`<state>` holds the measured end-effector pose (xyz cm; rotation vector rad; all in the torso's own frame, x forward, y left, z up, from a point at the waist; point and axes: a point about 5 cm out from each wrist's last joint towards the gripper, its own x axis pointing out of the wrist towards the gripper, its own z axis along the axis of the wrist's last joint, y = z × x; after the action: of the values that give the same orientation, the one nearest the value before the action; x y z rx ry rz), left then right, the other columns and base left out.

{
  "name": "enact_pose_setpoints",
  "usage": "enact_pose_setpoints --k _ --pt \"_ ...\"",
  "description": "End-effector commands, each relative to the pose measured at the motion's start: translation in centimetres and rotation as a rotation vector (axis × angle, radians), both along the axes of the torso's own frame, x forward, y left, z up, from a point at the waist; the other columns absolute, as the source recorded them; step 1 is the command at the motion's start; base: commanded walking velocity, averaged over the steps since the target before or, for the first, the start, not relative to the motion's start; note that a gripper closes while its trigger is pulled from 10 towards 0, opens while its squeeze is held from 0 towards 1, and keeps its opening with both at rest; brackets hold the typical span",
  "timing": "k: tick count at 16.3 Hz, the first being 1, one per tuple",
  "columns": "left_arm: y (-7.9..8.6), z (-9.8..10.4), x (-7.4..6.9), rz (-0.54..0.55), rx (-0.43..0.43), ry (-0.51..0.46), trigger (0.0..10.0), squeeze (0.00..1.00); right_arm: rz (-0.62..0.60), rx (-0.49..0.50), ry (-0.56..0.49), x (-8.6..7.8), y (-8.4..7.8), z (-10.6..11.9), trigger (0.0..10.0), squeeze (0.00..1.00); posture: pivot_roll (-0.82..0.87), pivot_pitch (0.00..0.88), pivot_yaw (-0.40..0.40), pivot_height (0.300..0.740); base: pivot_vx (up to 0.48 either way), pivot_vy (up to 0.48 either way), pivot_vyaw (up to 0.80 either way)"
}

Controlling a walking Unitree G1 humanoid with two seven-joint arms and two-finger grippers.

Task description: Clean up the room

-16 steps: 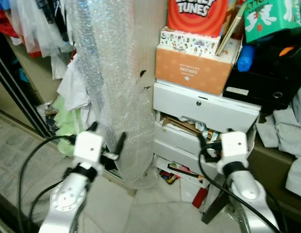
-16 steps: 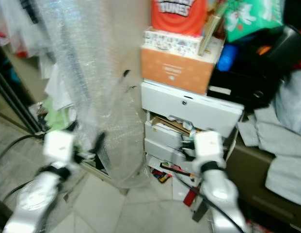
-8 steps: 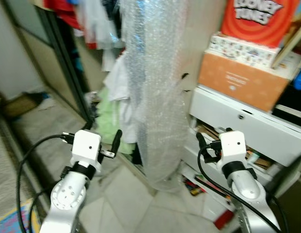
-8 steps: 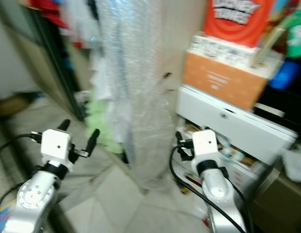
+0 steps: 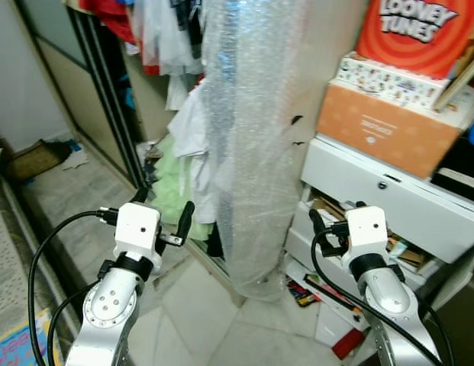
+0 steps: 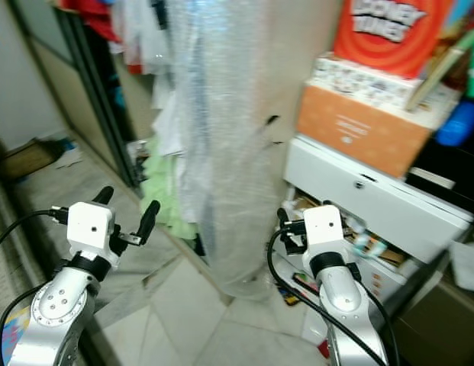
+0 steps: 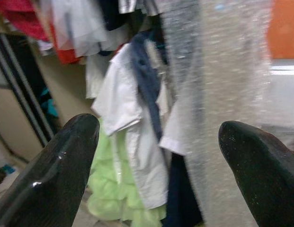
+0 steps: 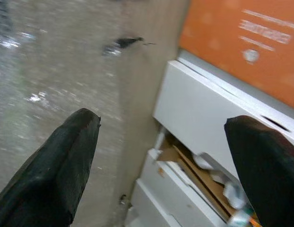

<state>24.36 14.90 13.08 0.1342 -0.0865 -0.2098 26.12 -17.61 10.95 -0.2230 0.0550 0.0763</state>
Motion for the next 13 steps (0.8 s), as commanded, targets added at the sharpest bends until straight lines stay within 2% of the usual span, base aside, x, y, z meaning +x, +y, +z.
enact_pose_setpoints --k 1,5,13 --pt "-0.19 0.01 0.08 -0.009 0.0 0.005 10.0 0.0 0.0 -0.003 -0.004 0.07 -0.12 0.13 10.0 0.0 -0.1 0.023 -0.011 0.74 0.0 -0.244 0.0" --pt "-0.23 -0.01 0.19 -0.01 -0.008 0.006 10.0 0.0 -0.001 -0.002 -0.003 0.1 -0.12 0.14 10.0 0.0 -0.1 0.025 -0.01 0.74 0.0 -0.253 0.0" --pt "-0.17 -0.07 0.26 -0.004 -0.004 0.005 10.0 0.0 0.0 -0.004 -0.005 0.12 0.0 0.15 10.0 0.0 -0.1 0.028 -0.009 0.74 0.0 0.0 0.0"
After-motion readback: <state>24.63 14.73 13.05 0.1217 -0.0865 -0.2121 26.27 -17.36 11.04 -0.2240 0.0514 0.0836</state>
